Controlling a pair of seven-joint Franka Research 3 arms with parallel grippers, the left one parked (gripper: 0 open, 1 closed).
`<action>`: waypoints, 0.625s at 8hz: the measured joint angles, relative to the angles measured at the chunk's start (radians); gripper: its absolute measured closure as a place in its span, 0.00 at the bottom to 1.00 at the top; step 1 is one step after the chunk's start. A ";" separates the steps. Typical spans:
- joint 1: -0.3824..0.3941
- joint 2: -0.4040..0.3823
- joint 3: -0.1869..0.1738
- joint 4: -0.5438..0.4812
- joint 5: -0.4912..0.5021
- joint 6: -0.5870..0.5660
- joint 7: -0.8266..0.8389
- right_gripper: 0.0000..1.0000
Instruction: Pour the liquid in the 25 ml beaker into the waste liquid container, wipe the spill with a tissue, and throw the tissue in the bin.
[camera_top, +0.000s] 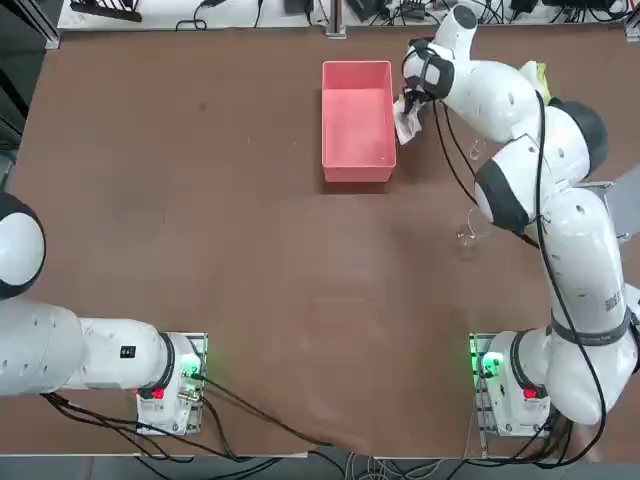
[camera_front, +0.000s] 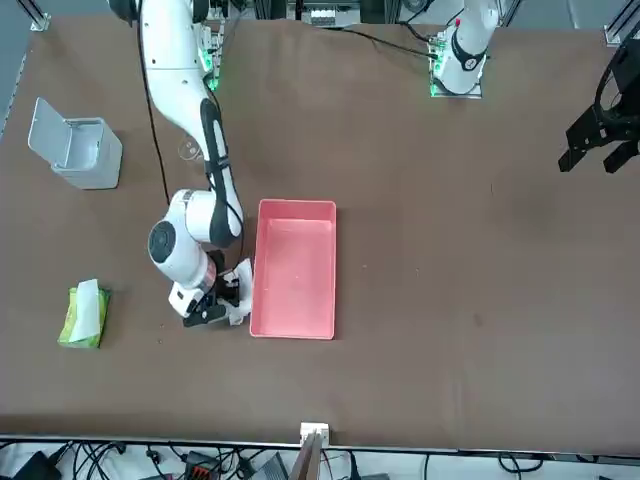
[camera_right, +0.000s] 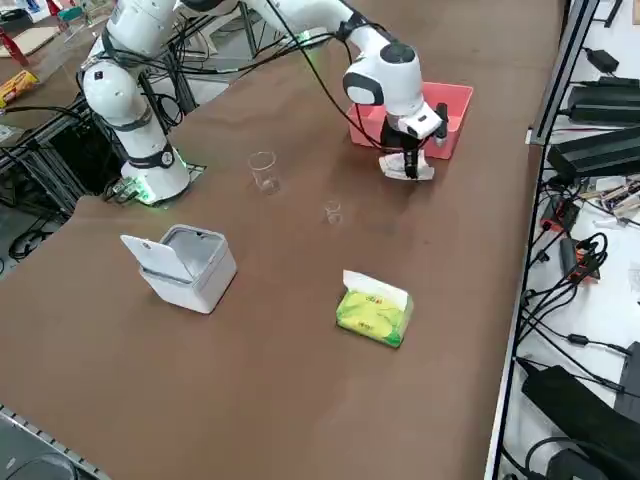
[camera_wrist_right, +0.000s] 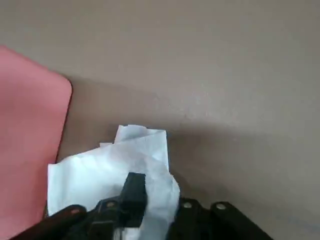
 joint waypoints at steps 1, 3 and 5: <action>0.001 0.001 0.000 0.000 0.000 0.003 0.000 0.95; 0.002 0.001 -0.001 0.003 0.000 0.004 0.000 0.95; 0.016 0.002 -0.017 0.010 0.000 0.005 0.000 0.95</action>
